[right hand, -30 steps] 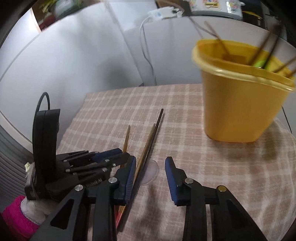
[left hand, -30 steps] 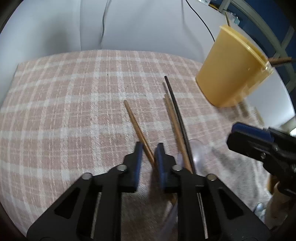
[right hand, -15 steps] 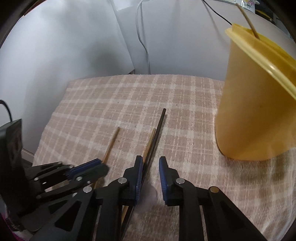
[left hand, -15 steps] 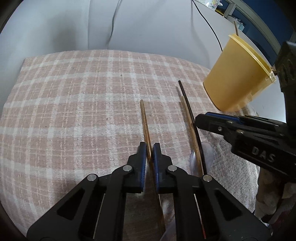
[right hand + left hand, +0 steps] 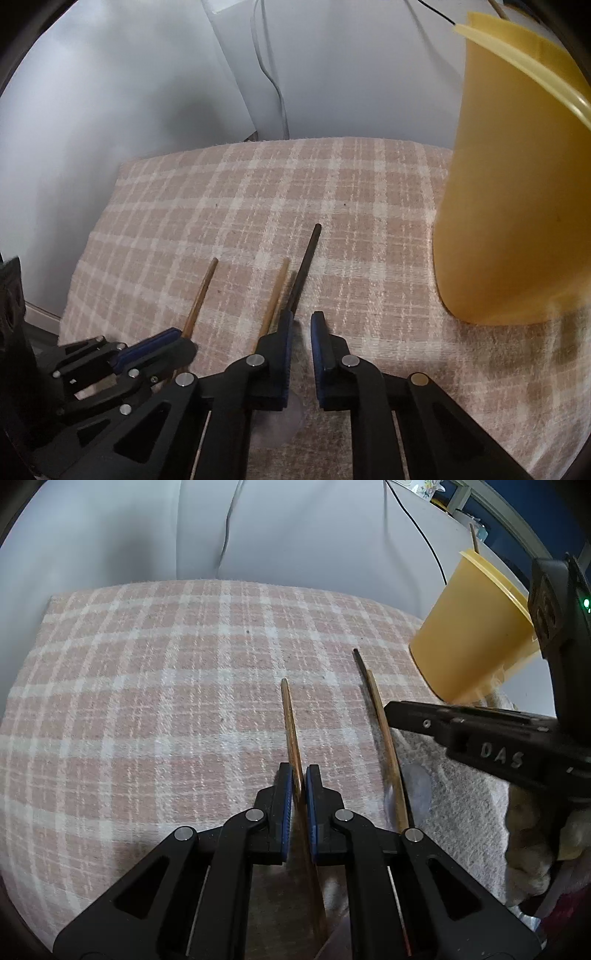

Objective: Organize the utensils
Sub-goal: 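Grasp a wooden chopstick with the left tool while the right tool grasps a black chopstick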

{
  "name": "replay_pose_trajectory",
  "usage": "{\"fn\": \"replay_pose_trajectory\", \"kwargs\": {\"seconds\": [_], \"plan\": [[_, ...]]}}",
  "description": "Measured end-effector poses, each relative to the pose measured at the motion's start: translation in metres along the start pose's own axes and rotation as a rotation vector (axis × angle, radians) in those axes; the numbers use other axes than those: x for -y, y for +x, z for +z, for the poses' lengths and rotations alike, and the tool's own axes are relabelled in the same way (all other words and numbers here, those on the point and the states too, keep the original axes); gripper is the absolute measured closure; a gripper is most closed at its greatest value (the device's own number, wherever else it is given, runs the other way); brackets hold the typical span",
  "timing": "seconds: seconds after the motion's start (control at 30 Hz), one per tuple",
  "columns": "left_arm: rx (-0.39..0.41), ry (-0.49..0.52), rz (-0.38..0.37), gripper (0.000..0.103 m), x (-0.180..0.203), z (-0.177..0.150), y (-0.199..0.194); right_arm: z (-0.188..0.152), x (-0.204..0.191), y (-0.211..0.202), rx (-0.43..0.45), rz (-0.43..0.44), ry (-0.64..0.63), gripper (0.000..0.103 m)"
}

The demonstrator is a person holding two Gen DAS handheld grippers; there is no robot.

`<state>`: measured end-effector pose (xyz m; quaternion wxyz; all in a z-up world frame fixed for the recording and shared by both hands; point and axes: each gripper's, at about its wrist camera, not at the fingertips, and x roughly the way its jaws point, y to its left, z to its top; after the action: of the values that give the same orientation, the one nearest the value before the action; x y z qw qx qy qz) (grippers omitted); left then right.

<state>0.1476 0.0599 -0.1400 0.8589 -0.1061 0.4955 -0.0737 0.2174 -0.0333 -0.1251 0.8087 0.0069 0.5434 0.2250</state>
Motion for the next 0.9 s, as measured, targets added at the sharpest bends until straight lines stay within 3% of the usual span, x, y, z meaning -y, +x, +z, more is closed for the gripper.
{"fn": "replay_pose_trajectory", "kwargs": {"seconds": [0.37, 0.67, 0.9], "plan": [[-0.005, 0.002, 0.007, 0.097, -0.017, 0.000, -0.013, 0.007, -0.011, 0.012, -0.009, -0.020, -0.022, 0.095], [-0.010, 0.001, 0.019, 0.097, -0.038, 0.004, -0.029, 0.013, -0.023, 0.025, -0.055, 0.044, -0.037, 0.095], [-0.037, 0.014, 0.047, 0.097, -0.031, 0.016, -0.028, 0.012, -0.031, 0.028, -0.064, 0.005, -0.080, 0.100]]}}
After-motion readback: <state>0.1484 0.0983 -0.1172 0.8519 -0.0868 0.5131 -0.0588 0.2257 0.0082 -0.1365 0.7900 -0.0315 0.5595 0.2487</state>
